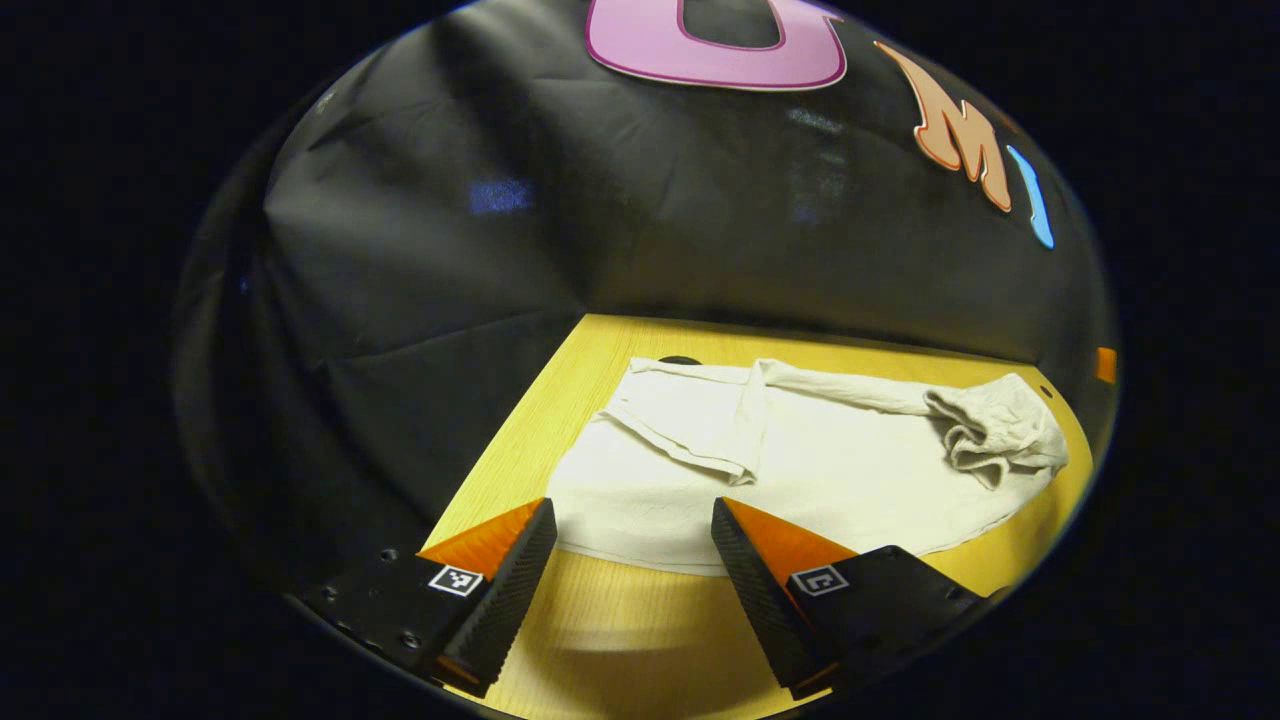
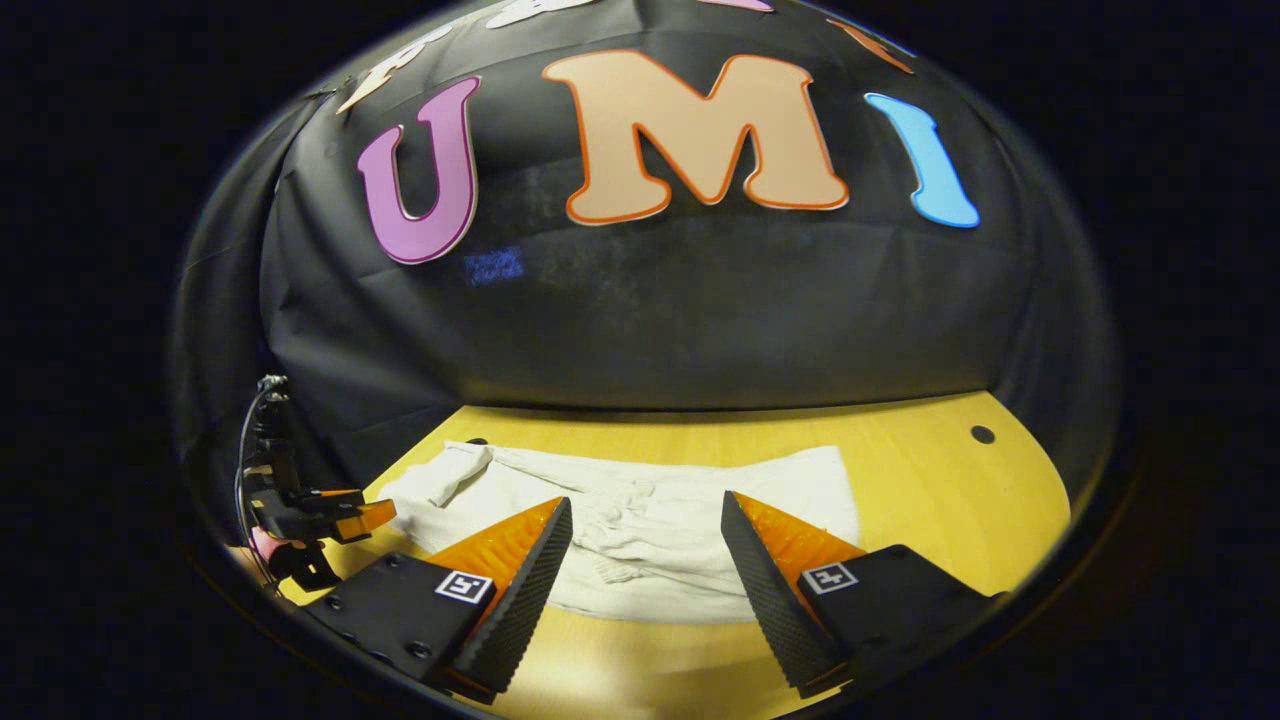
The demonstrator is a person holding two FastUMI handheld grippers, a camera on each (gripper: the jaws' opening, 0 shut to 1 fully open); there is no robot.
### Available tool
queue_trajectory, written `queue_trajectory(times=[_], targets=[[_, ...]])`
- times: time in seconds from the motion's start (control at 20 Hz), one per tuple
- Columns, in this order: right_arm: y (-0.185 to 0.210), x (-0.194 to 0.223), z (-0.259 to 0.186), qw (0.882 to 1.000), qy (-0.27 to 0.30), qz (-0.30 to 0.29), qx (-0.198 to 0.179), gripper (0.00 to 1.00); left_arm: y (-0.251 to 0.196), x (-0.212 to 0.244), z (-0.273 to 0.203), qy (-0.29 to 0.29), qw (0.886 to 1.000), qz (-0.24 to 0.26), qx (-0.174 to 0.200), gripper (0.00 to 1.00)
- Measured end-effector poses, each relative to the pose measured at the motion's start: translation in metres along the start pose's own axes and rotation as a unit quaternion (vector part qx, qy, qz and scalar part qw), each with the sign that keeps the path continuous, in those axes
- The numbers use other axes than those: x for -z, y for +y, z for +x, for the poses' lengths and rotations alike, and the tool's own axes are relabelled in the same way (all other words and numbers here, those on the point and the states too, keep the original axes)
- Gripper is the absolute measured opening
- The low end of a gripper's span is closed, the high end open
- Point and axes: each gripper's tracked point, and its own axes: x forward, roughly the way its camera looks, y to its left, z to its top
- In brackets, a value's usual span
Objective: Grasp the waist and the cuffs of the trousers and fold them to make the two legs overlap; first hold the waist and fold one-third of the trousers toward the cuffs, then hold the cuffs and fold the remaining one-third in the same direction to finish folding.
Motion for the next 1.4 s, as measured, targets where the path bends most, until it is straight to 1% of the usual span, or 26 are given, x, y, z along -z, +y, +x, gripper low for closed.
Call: queue_trajectory(times=[0.05,0.1,0.2,0.4,0.45,0.55,0.6,0.65,0.75,0.8,0.85,0.9,1.0,1.05,1.15,1.25,1.4], targets=[[-0.007,-0.001,-0.011,1.0,-0.003,0.005,0.007,0.92,-0.001,0.002,0.001,0.007,1.0,-0.003,0.004,0.95],[-0.012,-0.002,-0.02,1.0,-0.003,0.012,0.011,0.96,-0.002,0.002,0.0,0.012,1.0,-0.006,0.01,0.95],[-0.022,-0.006,-0.036,1.0,-0.005,0.018,0.018,0.96,0.004,0.007,0.005,0.022,1.0,-0.001,0.012,0.95],[-0.033,-0.019,-0.056,0.999,-0.017,0.023,0.026,0.96,0.006,0.023,0.01,0.063,0.998,0.02,0.005,0.95],[-0.036,-0.023,-0.061,0.999,-0.02,0.03,0.027,0.96,0.007,0.025,0.01,0.066,0.997,0.024,0.007,0.97],[-0.04,-0.032,-0.067,0.998,-0.03,0.046,0.028,0.96,0.003,0.021,0.011,0.064,0.997,0.028,0.015,0.95],[-0.042,-0.036,-0.069,0.998,-0.036,0.053,0.028,0.96,0.002,0.024,0.01,0.073,0.997,0.034,0.017,0.9],[-0.044,-0.039,-0.071,0.997,-0.04,0.059,0.03,0.96,-0.001,0.023,0.011,0.071,0.997,0.033,0.023,0.88],[-0.048,-0.046,-0.076,0.996,-0.047,0.064,0.033,0.96,-0.01,0.024,0.011,0.076,0.996,0.032,0.028,0.7],[-0.048,-0.048,-0.078,0.996,-0.05,0.064,0.034,0.96,-0.016,0.023,0.011,0.076,0.996,0.031,0.033,0.52],[-0.049,-0.051,-0.081,0.996,-0.052,0.063,0.035,0.96,-0.022,0.022,0.013,0.073,0.996,0.028,0.036,0.41],[-0.05,-0.051,-0.081,0.996,-0.053,0.058,0.038,0.96,-0.025,0.021,0.015,0.07,0.997,0.025,0.037,0.19],[-0.054,-0.051,-0.083,0.997,-0.05,0.048,0.044,0.96,-0.027,0.017,0.016,0.061,0.998,0.01,0.032,0.02],[-0.056,-0.05,-0.084,0.997,-0.049,0.044,0.047,0.96,-0.028,0.016,0.016,0.058,0.998,0.003,0.032,0.0],[-0.065,-0.048,-0.087,0.997,-0.045,0.031,0.055,0.96,-0.03,0.016,0.015,0.057,0.998,-0.003,0.034,0.0],[-0.077,-0.043,-0.102,0.997,-0.042,0.019,0.064,0.96,-0.033,0.013,0.013,0.057,0.998,-0.005,0.036,0.0],[-0.087,-0.039,-0.104,0.997,-0.035,0.02,0.068,0.96,-0.053,-0.006,0.005,0.039,0.997,-0.02,0.056,0.0]])
